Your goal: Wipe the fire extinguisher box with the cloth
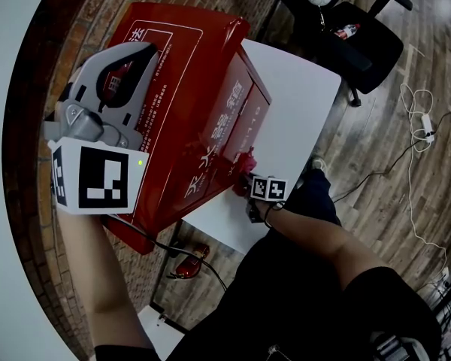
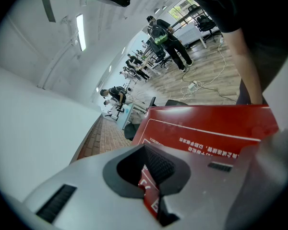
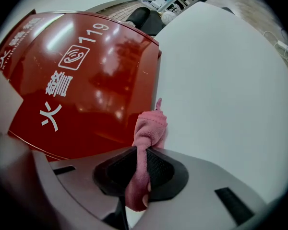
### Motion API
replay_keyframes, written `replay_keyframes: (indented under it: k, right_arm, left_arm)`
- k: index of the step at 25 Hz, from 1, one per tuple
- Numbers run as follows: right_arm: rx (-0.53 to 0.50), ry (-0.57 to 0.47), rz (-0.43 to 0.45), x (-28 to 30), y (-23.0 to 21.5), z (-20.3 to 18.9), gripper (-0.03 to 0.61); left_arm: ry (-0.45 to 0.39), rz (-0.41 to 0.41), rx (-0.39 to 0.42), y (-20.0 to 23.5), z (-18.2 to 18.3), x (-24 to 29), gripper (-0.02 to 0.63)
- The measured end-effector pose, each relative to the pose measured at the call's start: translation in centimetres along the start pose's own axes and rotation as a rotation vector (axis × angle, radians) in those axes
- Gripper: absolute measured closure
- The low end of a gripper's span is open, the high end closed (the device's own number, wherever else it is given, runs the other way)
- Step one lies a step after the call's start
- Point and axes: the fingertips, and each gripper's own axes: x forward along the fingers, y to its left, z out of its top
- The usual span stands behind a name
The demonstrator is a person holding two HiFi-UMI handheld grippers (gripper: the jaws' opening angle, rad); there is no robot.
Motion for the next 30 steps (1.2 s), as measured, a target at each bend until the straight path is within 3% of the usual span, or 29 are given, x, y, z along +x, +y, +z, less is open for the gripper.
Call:
replay_keyframes:
  k: [10, 30]
  right_arm:
    - [0.076, -0.031, 0.053, -1.0, 1.6, -0.4, 0.517]
    - [0.021, -0.024, 0.183, -4.4, 7.1, 0.5, 0.517]
  left_arm:
    - [0.002, 0.001, -0.003, 0.0, 0.0, 0.0, 0.594]
    - [0.002, 0.004, -0.009, -0.1, -0.1, 0.0, 0.594]
